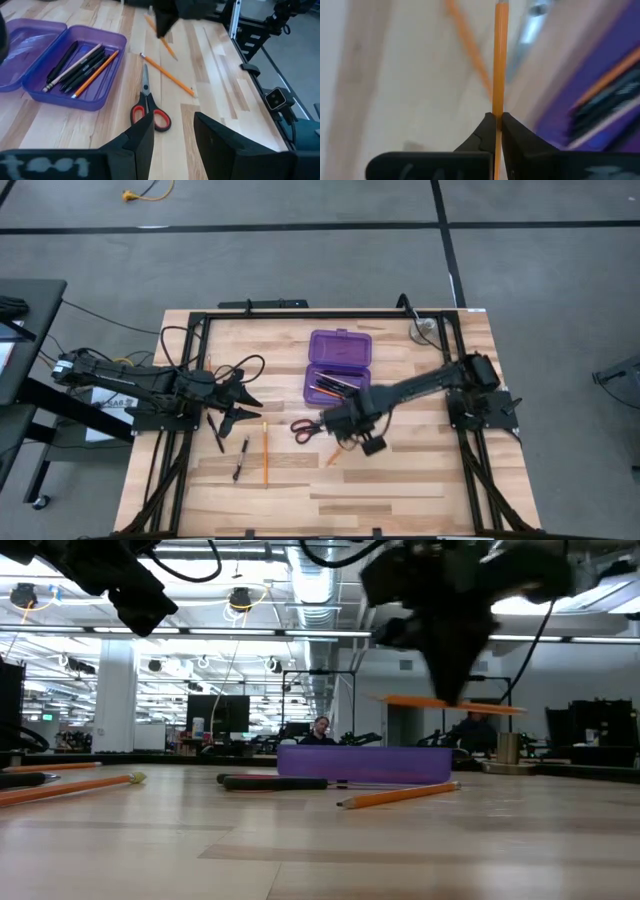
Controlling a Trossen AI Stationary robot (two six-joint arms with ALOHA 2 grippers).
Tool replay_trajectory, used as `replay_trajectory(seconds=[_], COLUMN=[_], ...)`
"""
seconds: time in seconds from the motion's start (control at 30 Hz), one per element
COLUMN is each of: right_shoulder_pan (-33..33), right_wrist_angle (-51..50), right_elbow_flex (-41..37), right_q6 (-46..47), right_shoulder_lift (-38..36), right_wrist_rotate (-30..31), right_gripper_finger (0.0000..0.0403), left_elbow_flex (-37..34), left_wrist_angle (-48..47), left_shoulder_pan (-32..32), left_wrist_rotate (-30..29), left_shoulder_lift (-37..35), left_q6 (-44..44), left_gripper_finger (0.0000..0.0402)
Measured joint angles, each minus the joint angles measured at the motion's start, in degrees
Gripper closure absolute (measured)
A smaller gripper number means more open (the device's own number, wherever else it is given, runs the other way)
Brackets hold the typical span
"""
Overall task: Pick & place school supplies into a supply box
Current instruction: Put the pencil into the pencil box
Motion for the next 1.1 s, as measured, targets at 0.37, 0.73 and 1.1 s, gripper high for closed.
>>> replay_trajectory(seconds=[0.37,0.73,1.1], right_shoulder_pan=[-15.83,-25.53,-25.21], right_wrist_angle=[9.31,13.56,15.27], right_elbow_flex=[2.00,1.63,1.87], right_q6=[-10.66,-10.18,-6.03], right_shoulder_lift=[-0.02,4.01,8.43], right_wrist_rotate=[1.16,-5.28,-5.90], right_gripper_finger=[0.0401,0.0401,0.0402], left_elbow_flex=[0.00,0.00,0.02], left_wrist_angle=[0.05,0.09,0.04], left_shoulder_pan=[0.00,0.00,-0.08], left_wrist_rotate=[-0.02,-0.08,-0.17], left_shoulder_lift=[0.00,-0.01,0.00], left_q6=[0.44,1.08,2.08], left_gripper_finger=[0.0274,0.0274,0.0274])
